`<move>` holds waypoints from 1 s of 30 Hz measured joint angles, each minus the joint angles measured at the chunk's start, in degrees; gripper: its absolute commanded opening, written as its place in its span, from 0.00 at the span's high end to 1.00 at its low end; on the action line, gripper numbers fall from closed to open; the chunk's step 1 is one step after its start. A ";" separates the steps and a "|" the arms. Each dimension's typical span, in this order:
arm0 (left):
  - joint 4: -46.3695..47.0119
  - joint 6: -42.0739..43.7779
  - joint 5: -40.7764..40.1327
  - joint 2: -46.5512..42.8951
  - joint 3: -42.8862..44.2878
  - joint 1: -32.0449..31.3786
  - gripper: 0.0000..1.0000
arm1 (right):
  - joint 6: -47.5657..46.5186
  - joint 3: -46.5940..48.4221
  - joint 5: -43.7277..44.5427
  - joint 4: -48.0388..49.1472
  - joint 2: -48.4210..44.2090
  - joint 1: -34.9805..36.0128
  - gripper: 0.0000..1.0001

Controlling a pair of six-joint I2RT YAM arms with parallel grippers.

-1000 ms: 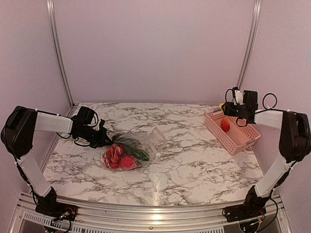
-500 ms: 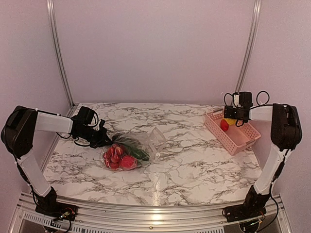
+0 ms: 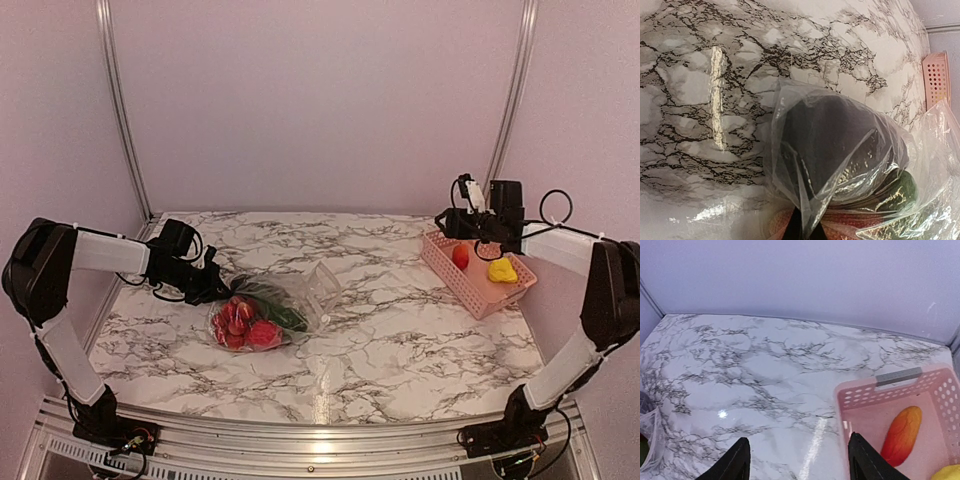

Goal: Open the zip-top bag and remove the fake food

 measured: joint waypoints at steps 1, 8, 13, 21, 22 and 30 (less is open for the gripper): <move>0.02 0.00 0.07 0.00 0.00 0.00 1.00 | -0.15 -1.88 -2.16 0.57 -1.92 2.97 0.42; 0.11 0.02 0.46 0.00 -0.11 0.11 1.00 | -1.53 -7.19 -13.86 2.80 -3.34 20.48 0.61; 0.17 0.00 0.59 0.00 -0.11 0.11 1.00 | -2.47 -5.88 -17.64 4.09 3.02 27.52 0.70; 0.44 -0.22 0.98 0.13 -0.11 0.15 1.00 | -4.20 2.78 -21.11 4.17 16.94 36.44 0.69; 0.52 -0.24 1.05 0.20 -0.11 0.15 1.00 | -4.63 3.80 -21.38 4.02 18.16 37.40 0.65; 1.53 -0.31 1.86 0.72 -0.33 0.15 1.00 | -9.49 8.74 -21.38 0.74 24.41 41.24 0.36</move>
